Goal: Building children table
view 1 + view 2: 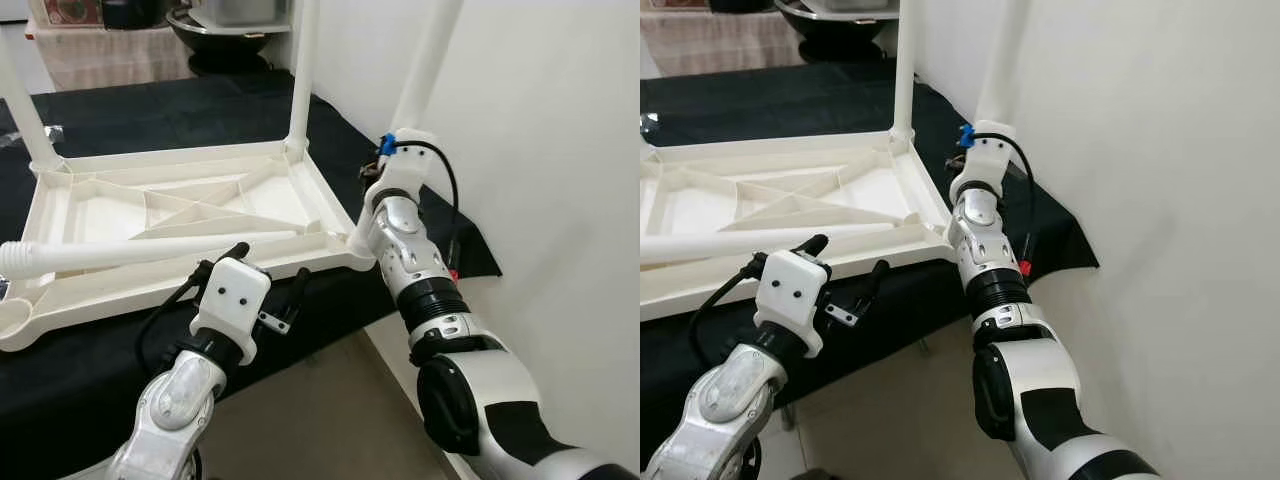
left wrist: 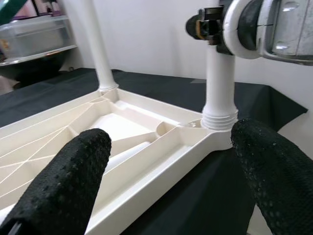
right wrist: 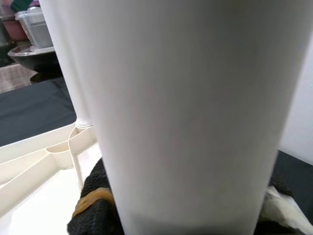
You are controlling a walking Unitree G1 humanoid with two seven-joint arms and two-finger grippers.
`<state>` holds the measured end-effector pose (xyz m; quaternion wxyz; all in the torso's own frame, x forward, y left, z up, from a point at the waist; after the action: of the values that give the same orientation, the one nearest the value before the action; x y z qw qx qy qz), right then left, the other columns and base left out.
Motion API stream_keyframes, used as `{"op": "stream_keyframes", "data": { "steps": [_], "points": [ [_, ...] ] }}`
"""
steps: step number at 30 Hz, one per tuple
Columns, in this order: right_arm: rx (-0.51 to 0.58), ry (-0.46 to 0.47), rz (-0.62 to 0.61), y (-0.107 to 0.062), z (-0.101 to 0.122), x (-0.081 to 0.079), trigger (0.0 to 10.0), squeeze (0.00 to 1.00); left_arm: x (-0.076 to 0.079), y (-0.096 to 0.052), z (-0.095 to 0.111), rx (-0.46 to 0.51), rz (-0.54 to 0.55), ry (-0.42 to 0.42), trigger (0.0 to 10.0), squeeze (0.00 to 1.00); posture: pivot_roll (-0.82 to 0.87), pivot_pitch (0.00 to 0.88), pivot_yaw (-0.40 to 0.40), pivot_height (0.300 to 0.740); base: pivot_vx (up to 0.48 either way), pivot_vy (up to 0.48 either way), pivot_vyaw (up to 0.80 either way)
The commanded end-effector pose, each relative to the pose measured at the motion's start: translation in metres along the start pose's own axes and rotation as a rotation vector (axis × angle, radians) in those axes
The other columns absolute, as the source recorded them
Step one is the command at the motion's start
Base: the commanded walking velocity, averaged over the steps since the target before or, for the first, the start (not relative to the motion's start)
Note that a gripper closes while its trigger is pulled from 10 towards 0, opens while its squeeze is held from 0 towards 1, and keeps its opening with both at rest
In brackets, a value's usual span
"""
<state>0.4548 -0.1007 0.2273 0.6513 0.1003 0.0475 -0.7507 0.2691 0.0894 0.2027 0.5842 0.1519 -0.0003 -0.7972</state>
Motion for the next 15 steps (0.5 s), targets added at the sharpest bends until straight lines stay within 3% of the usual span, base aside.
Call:
{"op": "stream_keyframes", "data": {
  "steps": [1,2,3,4,5,8,9,14,15],
  "points": [
    [-0.059,0.052,0.052,-0.003,-0.013,-0.012,10.0,0.0,0.002,0.0,-0.005,-0.017,-0.005,-0.002,10.0,0.0,0.07,0.067,-0.111,0.74,0.0,0.0,0.0],
    [-0.058,0.067,0.16,-0.007,-0.012,-0.032,10.0,0.0,0.002,0.0,-0.005,-0.018,-0.005,-0.003,10.0,0.0,0.07,0.068,-0.11,0.74,0.0,0.0,0.0],
    [-0.058,0.067,0.16,-0.007,-0.012,-0.032,10.0,0.0,0.002,0.0,-0.005,-0.018,-0.005,-0.003,10.0,0.0,0.07,0.068,-0.11,0.74,0.0,0.0,0.0],
    [-0.048,0.075,0.25,-0.011,-0.011,-0.047,10.0,1.0,0.002,0.0,-0.005,-0.018,-0.006,-0.003,10.0,0.0,0.07,0.069,-0.109,0.74,0.0,0.0,0.0],
    [-0.05,0.094,0.306,-0.013,-0.011,-0.055,10.0,1.0,0.002,0.0,-0.005,-0.018,-0.006,-0.003,10.0,0.0,0.07,0.069,-0.109,0.74,0.0,0.0,0.0],
    [-0.034,0.096,0.368,-0.015,-0.008,-0.062,10.0,1.0,0.002,0.0,-0.005,-0.017,-0.006,-0.003,10.0,0.0,0.07,0.069,-0.112,0.74,0.0,0.0,0.0],
    [-0.037,0.099,0.422,-0.015,-0.005,-0.065,10.0,0.0,0.002,0.0,-0.004,-0.016,-0.006,-0.003,10.0,0.0,0.07,0.07,-0.11,0.74,0.0,0.0,0.0],
    [-0.057,0.086,0.56,-0.02,-0.004,-0.075,10.0,0.0,0.001,0.001,-0.004,-0.014,-0.004,-0.002,10.0,0.0,0.07,0.072,-0.11,0.74,0.0,0.0,0.0],
    [-0.07,0.074,0.699,-0.027,-0.004,-0.082,10.0,0.0,0.001,0.001,-0.004,-0.013,-0.005,-0.002,10.0,0.0,0.07,0.072,-0.11,0.74,0.0,0.0,0.0]
  ]
}}
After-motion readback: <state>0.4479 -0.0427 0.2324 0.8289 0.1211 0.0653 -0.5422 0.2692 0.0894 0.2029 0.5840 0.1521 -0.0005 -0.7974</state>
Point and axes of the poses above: a point about 5 cm out from each wrist's last joint towards the gripper, its own y axis pointing out of the wrist towards the gripper, its own z axis along the axis of the wrist's last joint, x = y × z, the point moved 5 cm from there along y, pointing out of the wrist towards the gripper, and after that the axes turned 2 degrees about y, right-handed, at the moved point
